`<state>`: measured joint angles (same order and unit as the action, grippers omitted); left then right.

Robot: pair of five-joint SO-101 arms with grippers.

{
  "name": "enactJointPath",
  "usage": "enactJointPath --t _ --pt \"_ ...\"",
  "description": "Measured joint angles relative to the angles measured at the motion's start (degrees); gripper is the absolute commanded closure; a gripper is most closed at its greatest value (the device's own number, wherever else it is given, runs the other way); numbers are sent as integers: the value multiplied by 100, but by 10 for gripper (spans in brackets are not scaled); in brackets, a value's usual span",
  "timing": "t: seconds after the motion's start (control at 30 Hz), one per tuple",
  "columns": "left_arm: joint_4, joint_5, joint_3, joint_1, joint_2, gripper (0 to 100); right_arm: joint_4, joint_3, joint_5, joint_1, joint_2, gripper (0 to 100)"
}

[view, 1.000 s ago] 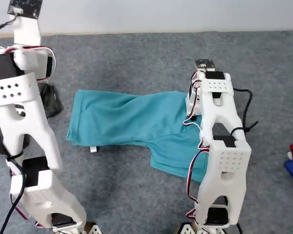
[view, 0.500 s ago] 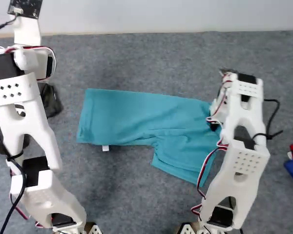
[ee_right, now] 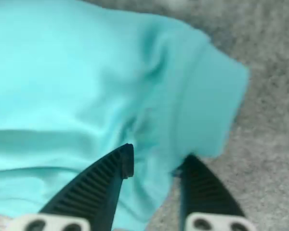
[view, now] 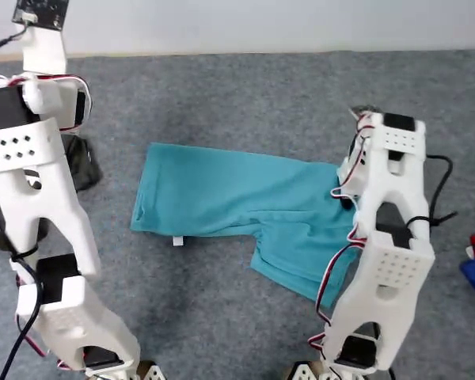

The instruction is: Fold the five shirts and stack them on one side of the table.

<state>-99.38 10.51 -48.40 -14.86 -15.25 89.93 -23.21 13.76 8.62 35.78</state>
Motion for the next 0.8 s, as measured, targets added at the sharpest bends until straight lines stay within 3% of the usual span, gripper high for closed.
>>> enactJointPath --t 0.37,0.6,0.8 --pt "0 -9 0 545 0 961 809 0 -44 -431 -1371 796" --pt "0 -9 0 563 0 961 1046 703 -44 -1081 -1424 987" --pt "0 -9 35 563 237 961 1046 1820 -44 -1301 -1908 987"
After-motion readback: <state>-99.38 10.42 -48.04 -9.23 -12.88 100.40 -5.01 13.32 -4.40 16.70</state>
